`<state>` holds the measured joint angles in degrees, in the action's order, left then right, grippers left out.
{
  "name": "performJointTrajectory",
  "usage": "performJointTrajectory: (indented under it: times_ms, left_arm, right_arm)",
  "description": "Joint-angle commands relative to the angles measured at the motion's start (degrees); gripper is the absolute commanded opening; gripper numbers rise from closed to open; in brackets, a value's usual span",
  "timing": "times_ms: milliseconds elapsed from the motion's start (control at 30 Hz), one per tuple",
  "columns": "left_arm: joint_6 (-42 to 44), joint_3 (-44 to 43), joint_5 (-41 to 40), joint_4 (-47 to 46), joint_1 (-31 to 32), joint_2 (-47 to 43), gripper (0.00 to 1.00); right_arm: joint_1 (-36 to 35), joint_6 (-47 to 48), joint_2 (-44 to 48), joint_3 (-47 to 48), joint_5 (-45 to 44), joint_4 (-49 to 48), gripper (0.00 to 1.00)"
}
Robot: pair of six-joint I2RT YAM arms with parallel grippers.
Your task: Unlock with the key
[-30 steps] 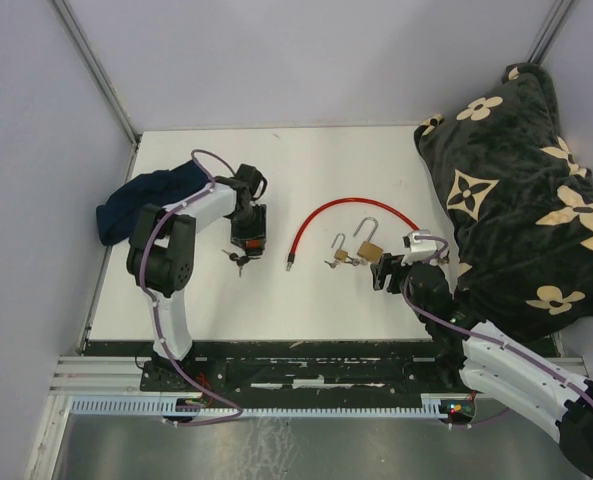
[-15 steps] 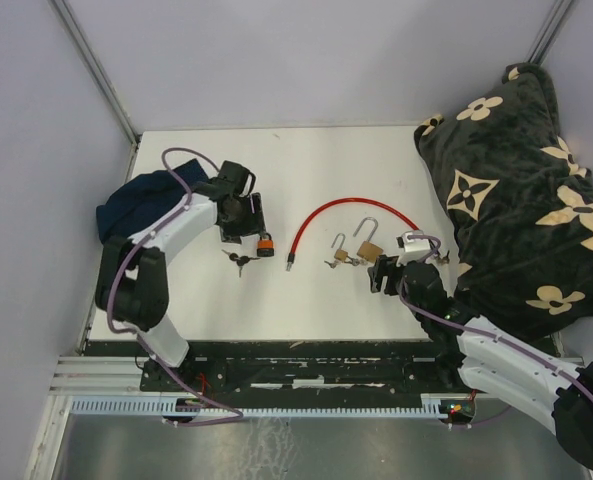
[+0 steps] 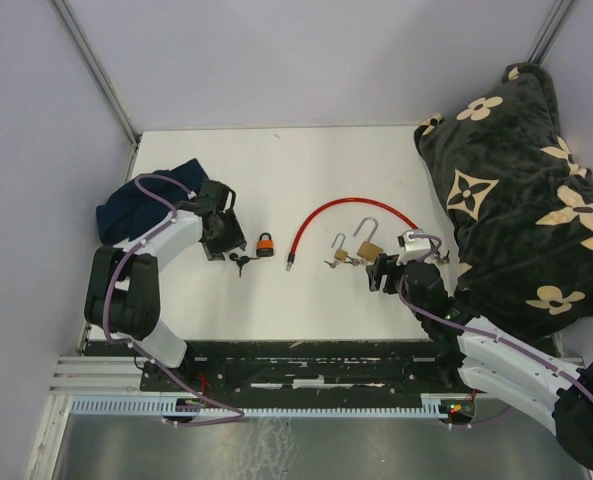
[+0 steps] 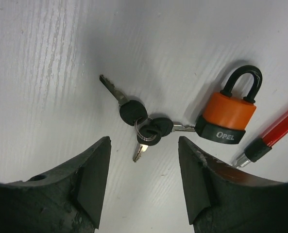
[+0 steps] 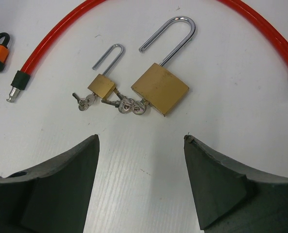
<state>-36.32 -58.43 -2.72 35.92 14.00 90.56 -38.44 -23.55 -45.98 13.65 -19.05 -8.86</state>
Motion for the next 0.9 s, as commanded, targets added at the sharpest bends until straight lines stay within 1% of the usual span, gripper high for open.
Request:
performJointTrajectory:
  times_ms: [0, 100, 167, 267, 333, 367, 467, 567, 700, 867]
  left_arm:
    - [-3.2, -1.7, -0.9, -4.9, 0.1, 3.6, 0.63]
    - [-3.2, -1.1, -0.9, -5.5, 0.1, 5.6, 0.60]
    - [-3.2, 1.1, -0.4, -7.2, 0.1, 5.6, 0.55]
    - [-3.0, 3.0, 0.9, -8.4, 0.1, 5.6, 0.40]
    - [-2.6, 3.6, 2.3, -8.5, 0.2, 5.1, 0.27]
    - [-2.4, 4.2, 2.7, -8.5, 0.2, 4.4, 0.23]
    - [-1.8, 7.3, 4.8, -9.0, 0.3, 0.5, 0.13]
    - [-1.2, 10.4, 8.1, -9.3, 1.3, -3.8, 0.07]
    - [-1.7, 14.6, 9.6, -11.0, 6.5, -10.1, 0.03]
    - [-3.8, 20.2, 11.0, -19.7, 11.5, -18.1, 0.03]
  right_arm:
    - [0.2, -0.7, 0.8, 1.5, 0.1, -2.5, 0.78]
    - [0.2, -1.0, 0.6, 1.4, -0.2, -2.6, 0.78]
    - [0.2, -1.3, 0.3, 1.3, -0.2, -2.9, 0.78]
    - [0.2, -1.5, -0.5, 1.1, 0.2, -4.0, 0.78]
    - [0.2, -1.4, -1.3, 1.3, 0.3, -4.2, 0.77]
    - [0.2, -1.3, -1.7, 1.5, 0.4, -4.2, 0.77]
    - [0.1, -0.8, -2.3, 2.3, 1.3, -3.5, 0.76]
    - [0.2, -0.2, -2.1, 2.9, 2.7, -2.8, 0.76]
    - [0.1, -1.1, -2.1, 3.8, 6.6, -2.5, 0.75]
    - [0.0, -5.2, -3.8, 5.2, 13.2, -3.4, 0.72]
